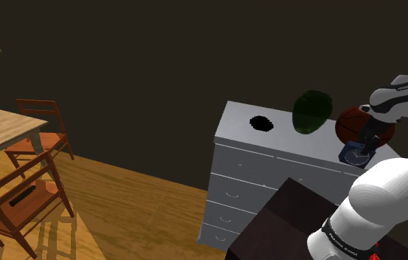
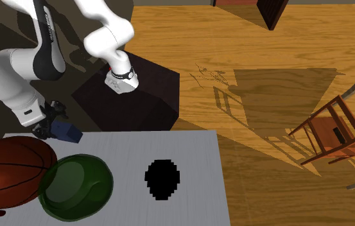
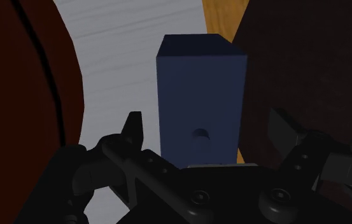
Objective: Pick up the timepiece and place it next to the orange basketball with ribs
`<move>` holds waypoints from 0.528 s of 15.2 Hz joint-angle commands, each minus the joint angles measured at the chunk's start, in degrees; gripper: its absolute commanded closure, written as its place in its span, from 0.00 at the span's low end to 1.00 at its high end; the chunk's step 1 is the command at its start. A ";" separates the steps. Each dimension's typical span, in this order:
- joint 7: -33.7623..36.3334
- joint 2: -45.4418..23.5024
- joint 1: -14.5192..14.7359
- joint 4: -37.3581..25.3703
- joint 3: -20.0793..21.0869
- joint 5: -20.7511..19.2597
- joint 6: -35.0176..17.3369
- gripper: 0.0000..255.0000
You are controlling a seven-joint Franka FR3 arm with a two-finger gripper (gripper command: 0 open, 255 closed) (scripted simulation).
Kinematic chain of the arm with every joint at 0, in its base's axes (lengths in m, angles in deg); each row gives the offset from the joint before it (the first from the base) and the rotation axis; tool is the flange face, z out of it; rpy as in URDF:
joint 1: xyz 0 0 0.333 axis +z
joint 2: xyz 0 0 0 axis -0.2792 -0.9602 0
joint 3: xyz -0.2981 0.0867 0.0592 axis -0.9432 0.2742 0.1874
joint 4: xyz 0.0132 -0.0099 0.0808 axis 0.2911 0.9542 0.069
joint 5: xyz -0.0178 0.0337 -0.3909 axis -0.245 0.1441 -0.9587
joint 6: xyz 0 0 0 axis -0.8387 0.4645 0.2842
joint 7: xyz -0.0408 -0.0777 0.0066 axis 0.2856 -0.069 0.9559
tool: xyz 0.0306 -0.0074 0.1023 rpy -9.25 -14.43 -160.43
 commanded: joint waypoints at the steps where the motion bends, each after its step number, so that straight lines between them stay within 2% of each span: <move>1: -0.02 -0.15 0.03 0.09 -0.21 -0.01 -0.05 0.00; 5: 0.41 4.01 -3.32 -3.73 6.38 0.60 8.49 0.00; 8: 0.41 4.02 -3.31 -3.73 6.37 0.60 8.49 0.00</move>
